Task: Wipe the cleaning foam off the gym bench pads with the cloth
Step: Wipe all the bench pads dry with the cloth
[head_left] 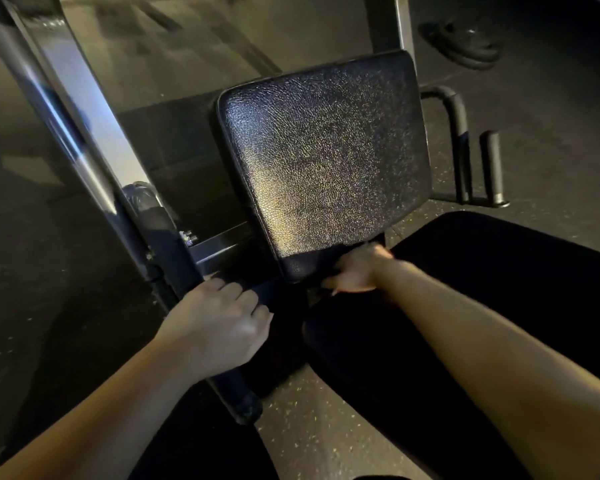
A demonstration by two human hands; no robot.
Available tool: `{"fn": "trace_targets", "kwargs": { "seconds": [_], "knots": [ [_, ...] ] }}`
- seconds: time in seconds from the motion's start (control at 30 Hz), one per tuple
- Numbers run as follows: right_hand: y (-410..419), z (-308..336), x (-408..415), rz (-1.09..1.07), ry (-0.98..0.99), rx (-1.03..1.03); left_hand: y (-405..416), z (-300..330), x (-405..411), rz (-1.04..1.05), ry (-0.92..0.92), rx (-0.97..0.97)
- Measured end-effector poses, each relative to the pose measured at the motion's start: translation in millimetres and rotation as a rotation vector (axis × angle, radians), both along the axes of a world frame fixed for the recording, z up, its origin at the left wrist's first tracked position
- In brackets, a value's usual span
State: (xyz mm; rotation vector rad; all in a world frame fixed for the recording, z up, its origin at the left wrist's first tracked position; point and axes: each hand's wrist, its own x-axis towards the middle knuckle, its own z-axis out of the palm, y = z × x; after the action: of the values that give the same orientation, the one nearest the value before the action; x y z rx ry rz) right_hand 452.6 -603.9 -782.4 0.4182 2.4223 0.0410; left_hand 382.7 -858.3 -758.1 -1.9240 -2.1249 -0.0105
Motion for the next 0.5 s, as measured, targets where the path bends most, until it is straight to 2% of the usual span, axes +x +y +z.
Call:
{"fn": "trace_targets", "kwargs": {
  "seconds": [0.1, 0.2, 0.3, 0.37, 0.43, 0.5],
  "knots": [
    [-59, -1, 2, 0.160, -0.014, -0.153, 0, 0, 0, 0.042, 0.014, -0.059],
    [-49, 4, 13, 0.131, 0.079, -0.189, 2, 9, 6, 0.148, -0.070, -0.188],
    [17, 3, 24, -0.047, 0.103, -0.028, 4, 6, 10, 0.224, -0.037, -0.153],
    [75, 1, 28, -0.144, 0.045, 0.138, 6, 6, 9, 0.299, -0.090, -0.188],
    [130, -4, 32, -0.224, -0.037, 0.291, 7, -1, 5, 0.314, -0.093, -0.163],
    [167, -11, 32, -0.334, -0.034, 0.371, 10, -1, 3, 0.298, -0.060, -0.162]
  ]
}}
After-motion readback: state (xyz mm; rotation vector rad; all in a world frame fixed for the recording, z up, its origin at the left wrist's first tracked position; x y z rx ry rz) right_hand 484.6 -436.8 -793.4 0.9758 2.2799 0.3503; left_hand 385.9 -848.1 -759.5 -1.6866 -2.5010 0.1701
